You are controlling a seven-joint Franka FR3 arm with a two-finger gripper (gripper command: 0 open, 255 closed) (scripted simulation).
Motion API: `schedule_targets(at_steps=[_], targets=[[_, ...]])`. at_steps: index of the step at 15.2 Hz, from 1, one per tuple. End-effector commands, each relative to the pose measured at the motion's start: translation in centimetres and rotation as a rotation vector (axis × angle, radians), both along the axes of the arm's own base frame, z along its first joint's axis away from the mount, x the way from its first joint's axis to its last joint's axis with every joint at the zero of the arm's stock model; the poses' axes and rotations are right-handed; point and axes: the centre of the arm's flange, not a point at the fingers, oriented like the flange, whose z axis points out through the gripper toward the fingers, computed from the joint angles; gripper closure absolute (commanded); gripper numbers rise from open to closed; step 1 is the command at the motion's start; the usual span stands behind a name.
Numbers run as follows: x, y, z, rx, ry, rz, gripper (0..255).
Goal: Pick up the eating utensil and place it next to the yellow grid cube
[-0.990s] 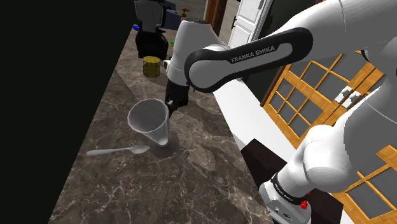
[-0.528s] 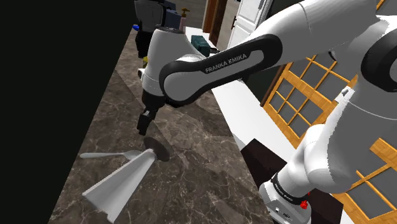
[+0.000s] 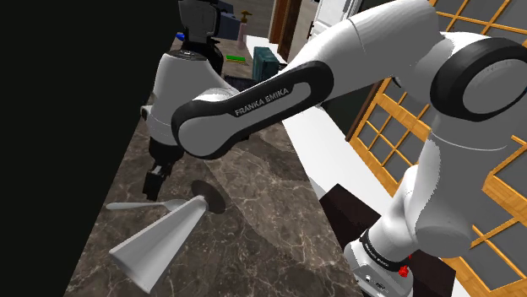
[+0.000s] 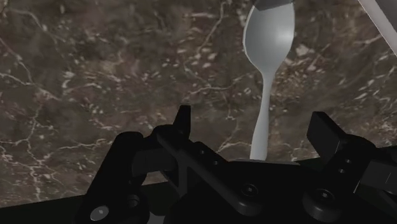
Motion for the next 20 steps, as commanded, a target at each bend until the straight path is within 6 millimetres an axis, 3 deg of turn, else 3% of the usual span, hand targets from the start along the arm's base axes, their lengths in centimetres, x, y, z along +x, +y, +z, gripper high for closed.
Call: schedule_targets(at_steps=[1, 7, 15, 16, 20], targets=[[0.0, 0.7, -0.6, 0.005, -0.001, 0.009, 0], [0.3, 1.6, -4.0, 0.005, -0.001, 0.009, 0], [0.3, 1.6, -4.0, 0.005, -0.001, 0.009, 0], [0.3, 1.6, -4.0, 0.005, -0.001, 0.009, 255], [0.3, 1.6, -4.0, 0.005, -0.001, 0.009, 255]])
